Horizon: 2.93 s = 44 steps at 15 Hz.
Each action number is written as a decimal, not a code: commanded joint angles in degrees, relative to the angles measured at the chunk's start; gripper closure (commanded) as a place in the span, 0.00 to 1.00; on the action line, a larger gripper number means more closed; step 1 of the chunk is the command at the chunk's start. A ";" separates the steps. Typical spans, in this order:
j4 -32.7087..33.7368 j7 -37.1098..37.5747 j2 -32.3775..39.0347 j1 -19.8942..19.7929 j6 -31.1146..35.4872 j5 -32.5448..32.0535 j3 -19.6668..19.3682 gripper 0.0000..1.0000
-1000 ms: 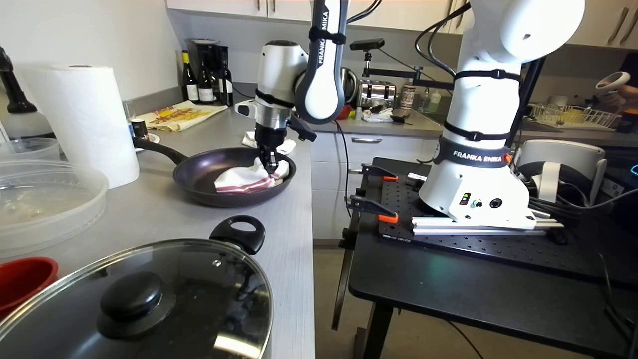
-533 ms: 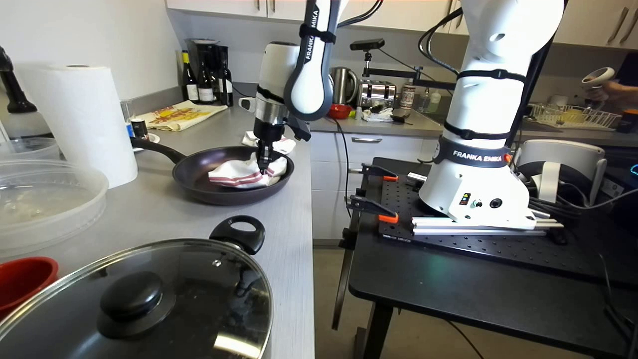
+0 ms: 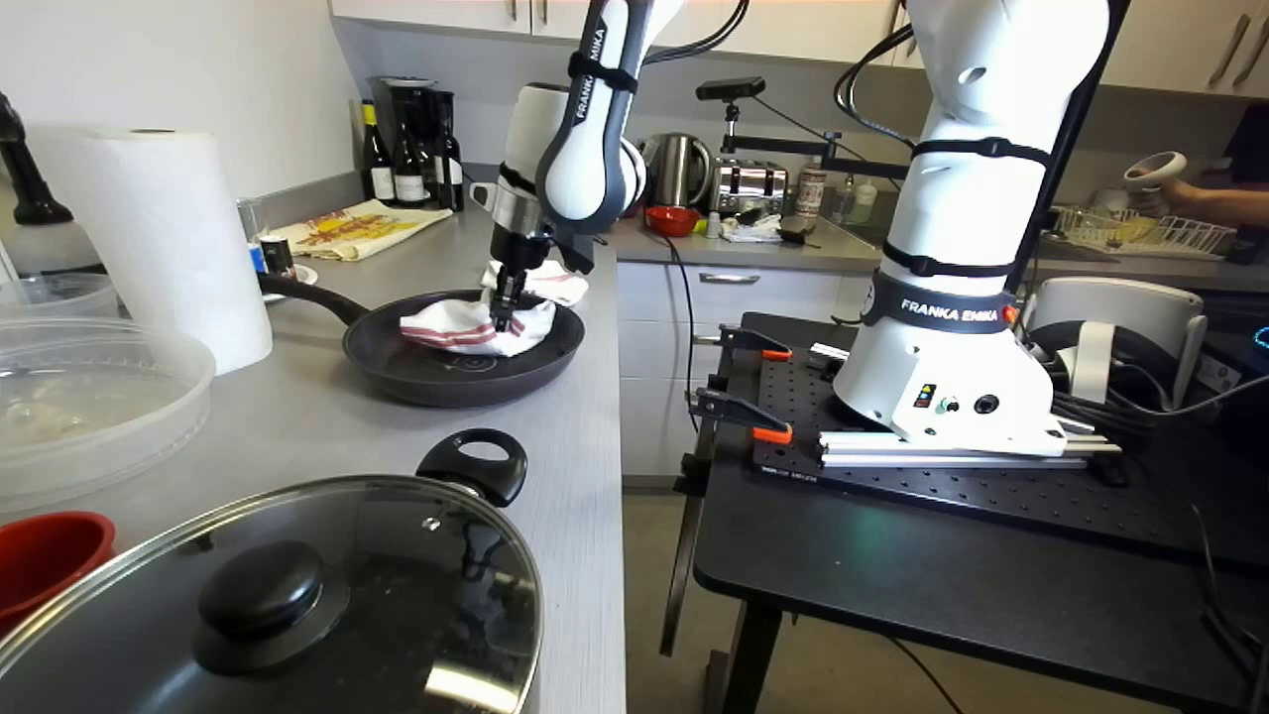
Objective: Use the left towel to wipe the pan
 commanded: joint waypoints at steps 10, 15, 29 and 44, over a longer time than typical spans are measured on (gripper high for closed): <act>19.31 -0.66 11.21 5.86 -6.92 1.86 -0.54 0.97; 21.97 -0.81 12.67 7.85 -7.03 1.36 -1.22 0.97; 5.77 -7.60 9.36 7.37 9.11 -10.54 5.84 0.97; -5.94 -6.92 4.27 -0.05 7.50 -22.41 12.06 0.97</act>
